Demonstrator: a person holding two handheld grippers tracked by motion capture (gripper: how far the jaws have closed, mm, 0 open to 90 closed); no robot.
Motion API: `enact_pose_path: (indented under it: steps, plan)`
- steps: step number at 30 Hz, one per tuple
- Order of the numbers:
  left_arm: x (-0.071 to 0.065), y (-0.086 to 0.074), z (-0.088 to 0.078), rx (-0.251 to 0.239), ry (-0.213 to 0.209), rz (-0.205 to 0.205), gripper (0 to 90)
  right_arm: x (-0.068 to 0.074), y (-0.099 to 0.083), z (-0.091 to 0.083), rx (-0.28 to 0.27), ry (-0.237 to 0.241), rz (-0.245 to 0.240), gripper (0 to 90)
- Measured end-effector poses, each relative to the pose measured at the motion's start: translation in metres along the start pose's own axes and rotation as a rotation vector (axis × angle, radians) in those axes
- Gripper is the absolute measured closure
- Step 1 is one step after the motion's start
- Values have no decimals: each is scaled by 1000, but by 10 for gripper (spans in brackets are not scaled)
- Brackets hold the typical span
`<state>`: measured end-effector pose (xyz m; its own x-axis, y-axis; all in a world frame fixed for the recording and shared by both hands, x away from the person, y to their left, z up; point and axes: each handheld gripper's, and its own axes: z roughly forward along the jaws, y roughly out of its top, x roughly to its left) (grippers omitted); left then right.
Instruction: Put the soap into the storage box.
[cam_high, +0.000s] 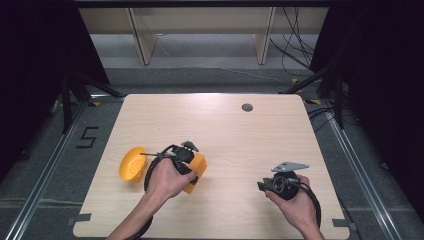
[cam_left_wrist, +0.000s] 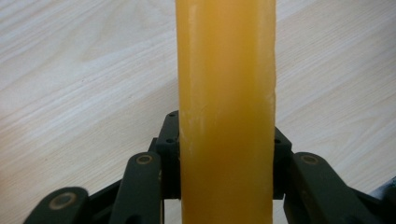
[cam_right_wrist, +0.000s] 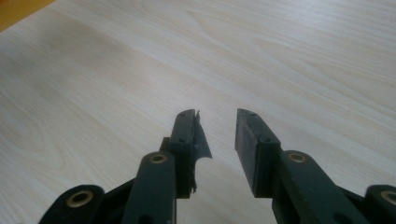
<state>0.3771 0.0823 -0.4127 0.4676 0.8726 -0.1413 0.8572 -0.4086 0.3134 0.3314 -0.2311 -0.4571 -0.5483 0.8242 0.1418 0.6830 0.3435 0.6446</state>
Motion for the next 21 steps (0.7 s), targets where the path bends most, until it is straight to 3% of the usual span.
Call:
enact_pose_path:
  steps: [4,6,9,21]
  plan:
    - [6,-4,-4,-9,1,-12,605,5,0,0,7,5,64,690]
    - [10,-7,-7,-14,1,-17,605,5,0,0,6,3,65,689]
    - [15,-10,-11,-14,0,-26,605,2,0,0,3,-1,22,689]
    - [40,-15,-23,-33,23,-51,605,2,1,0,-1,-3,23,686]
